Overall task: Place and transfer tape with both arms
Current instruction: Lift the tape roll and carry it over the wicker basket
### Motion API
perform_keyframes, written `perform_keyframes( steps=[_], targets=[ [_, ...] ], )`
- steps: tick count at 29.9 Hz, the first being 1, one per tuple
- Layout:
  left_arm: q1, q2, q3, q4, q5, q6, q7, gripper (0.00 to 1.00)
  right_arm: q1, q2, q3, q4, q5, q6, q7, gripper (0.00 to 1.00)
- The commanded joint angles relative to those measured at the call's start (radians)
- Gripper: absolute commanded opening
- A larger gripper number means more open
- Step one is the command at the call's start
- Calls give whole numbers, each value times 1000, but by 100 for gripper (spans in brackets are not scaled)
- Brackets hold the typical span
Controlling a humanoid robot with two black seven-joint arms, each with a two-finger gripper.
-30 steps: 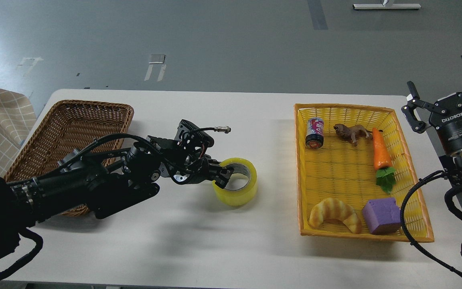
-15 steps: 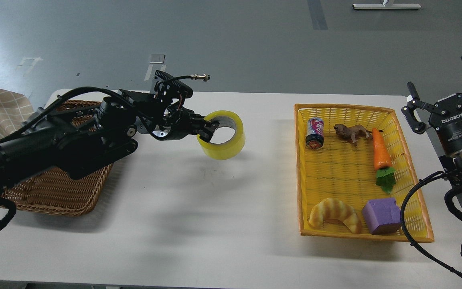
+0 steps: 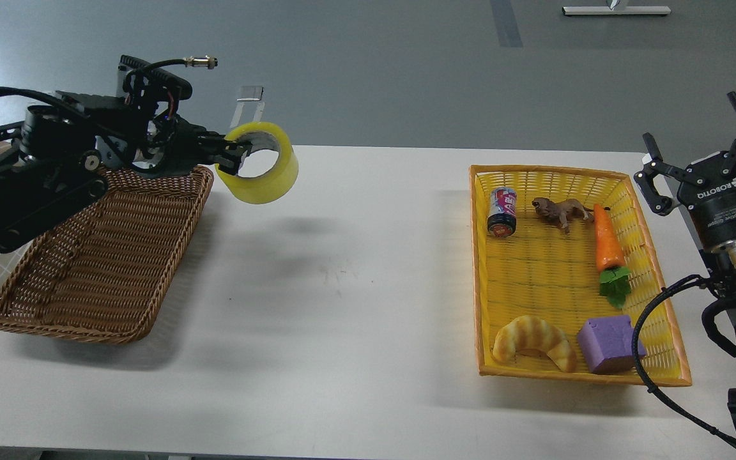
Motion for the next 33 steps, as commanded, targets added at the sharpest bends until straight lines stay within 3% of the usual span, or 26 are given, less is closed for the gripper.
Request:
perform_keyframes(
  steps=[1, 6, 16, 33],
  targets=[
    [11, 56, 4, 2, 2, 1, -23, 0, 1, 0, 0, -1, 0, 0, -1, 99],
    [46, 131, 7, 11, 2, 23, -60, 0, 1, 3, -1, -1, 0, 0, 0, 99],
    [130, 223, 7, 18, 2, 80, -72, 0, 2, 17, -1, -18, 0, 0, 0, 99],
    [288, 274, 7, 123, 11, 167, -138, 0, 2, 28, -1, -18, 0, 0, -1, 99]
  ],
)
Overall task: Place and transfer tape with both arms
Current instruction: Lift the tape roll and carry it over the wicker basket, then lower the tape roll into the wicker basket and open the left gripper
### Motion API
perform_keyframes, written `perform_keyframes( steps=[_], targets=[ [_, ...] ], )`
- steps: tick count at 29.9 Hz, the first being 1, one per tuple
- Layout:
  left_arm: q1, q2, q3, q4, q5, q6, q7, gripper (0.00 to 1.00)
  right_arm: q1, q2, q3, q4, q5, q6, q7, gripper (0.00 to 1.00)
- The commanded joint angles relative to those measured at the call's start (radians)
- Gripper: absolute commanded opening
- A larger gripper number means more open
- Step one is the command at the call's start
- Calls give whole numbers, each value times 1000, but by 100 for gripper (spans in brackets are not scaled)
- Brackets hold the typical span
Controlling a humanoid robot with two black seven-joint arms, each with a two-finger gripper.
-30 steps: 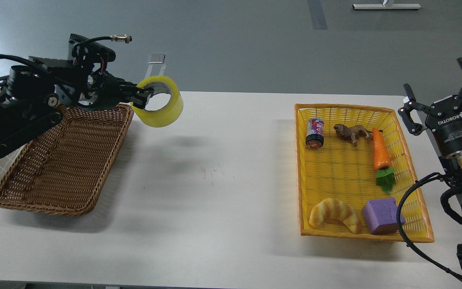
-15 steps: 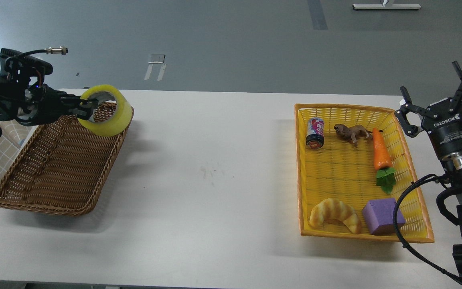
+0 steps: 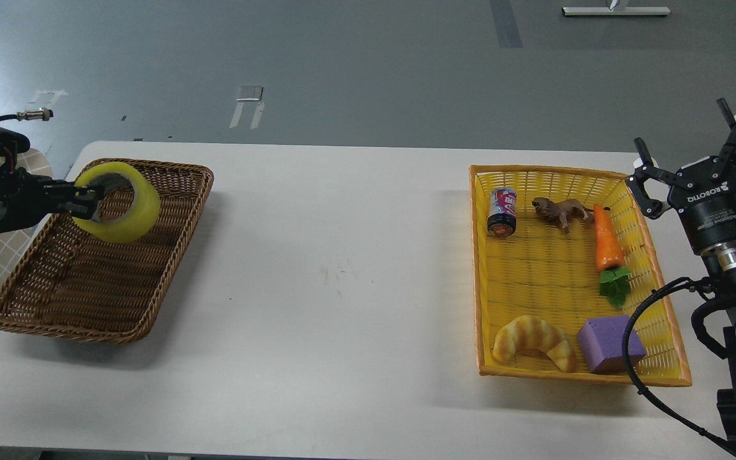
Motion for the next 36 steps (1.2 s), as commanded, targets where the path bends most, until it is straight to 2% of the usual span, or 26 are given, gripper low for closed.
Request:
perform_keyframes(
  steps=[1, 11, 36],
  targets=[
    [35, 2, 0, 19, 3, 15, -11, 0, 0, 0, 0, 0, 0, 0, -1, 99],
    [108, -24, 1, 115, 5, 44, -44, 0, -2, -1, 0, -1, 0, 0, -1, 99],
    [122, -78, 1, 156, 6, 44, -49, 0, -8, -1, 0, -15, 0, 0, -1, 99]
  ],
)
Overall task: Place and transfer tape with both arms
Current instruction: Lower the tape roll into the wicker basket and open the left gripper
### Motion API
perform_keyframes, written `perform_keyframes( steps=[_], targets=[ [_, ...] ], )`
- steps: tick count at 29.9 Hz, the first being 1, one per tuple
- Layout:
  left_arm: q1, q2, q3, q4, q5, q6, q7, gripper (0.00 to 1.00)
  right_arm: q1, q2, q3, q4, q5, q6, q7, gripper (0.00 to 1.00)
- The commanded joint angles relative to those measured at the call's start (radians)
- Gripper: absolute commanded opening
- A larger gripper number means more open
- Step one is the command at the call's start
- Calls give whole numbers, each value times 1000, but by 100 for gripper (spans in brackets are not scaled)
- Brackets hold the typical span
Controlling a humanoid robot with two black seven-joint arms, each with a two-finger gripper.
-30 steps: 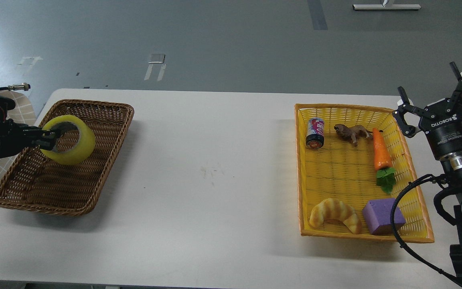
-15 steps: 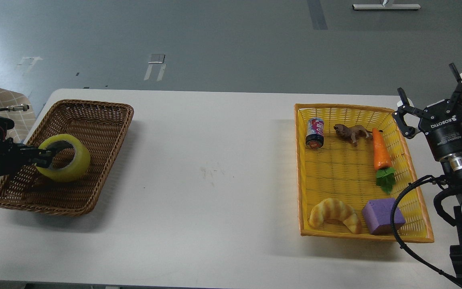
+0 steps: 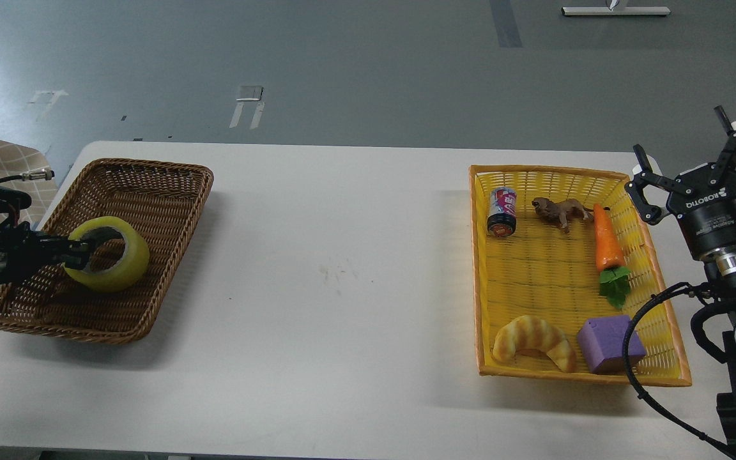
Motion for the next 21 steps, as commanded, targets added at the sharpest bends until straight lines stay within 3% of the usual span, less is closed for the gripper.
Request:
perform_keyframes(
  steps=[1, 2, 3, 4, 9, 16, 19, 21],
  targets=[
    [-1, -2, 0, 1, -1, 0, 1, 9, 0, -1, 0, 0, 0, 0, 0, 99],
    [-1, -2, 0, 1, -2, 0, 1, 15, 0, -1, 0, 0, 0, 0, 0, 99],
    [-2, -2, 0, 1, -4, 0, 1, 33, 0, -1, 0, 0, 0, 0, 0, 99],
    [-2, -4, 0, 1, -7, 0, 1, 40, 0, -1, 0, 0, 0, 0, 0, 99],
    [-4, -5, -2, 1, -16, 0, 1, 61, 0, -1, 1, 0, 0, 0, 0, 99],
    [-25, -5, -14, -19, -33, -3, 0, 71, 2, -1, 1, -1, 0, 0, 0, 99],
    [-71, 1, -13, -27, -105, -9, -2, 71, 2, -1, 1, -1, 0, 0, 0, 99],
    [-158, 7, -13, -27, -202, -15, -25, 77, 2, -1, 1, -1, 0, 0, 0, 99]
  ],
)
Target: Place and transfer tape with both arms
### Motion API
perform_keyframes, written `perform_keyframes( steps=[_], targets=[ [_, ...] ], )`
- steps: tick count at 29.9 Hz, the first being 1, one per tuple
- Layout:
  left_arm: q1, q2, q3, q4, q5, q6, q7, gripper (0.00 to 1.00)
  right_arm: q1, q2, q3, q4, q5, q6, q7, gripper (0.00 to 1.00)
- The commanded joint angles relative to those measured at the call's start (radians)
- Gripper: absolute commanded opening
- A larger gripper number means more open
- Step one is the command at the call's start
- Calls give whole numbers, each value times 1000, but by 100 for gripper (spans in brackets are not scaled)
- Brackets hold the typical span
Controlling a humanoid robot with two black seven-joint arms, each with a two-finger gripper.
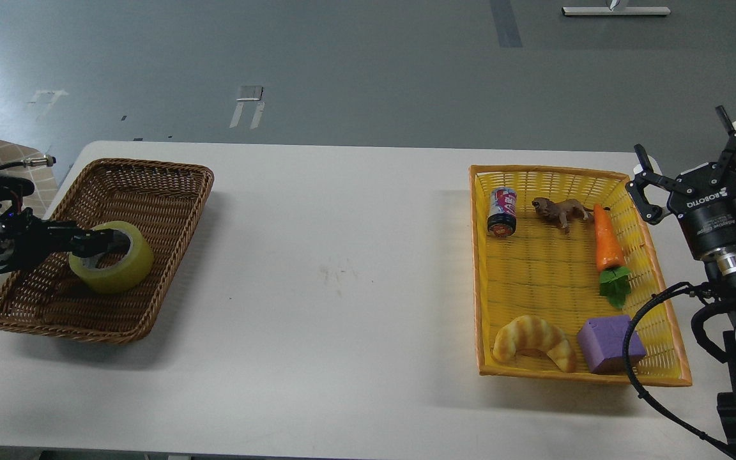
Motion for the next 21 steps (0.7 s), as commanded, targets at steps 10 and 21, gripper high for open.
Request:
perform_keyframes(
  steps=[10, 21],
  targets=[
    [-314, 7, -18, 4, -822, -159, -62, 88, 15, 0, 0, 2, 0, 0, -2, 99],
    [-308, -180, -152, -2, -1207, -218, -71, 98, 129, -60, -2, 0, -3, 0, -17, 100]
  ],
)
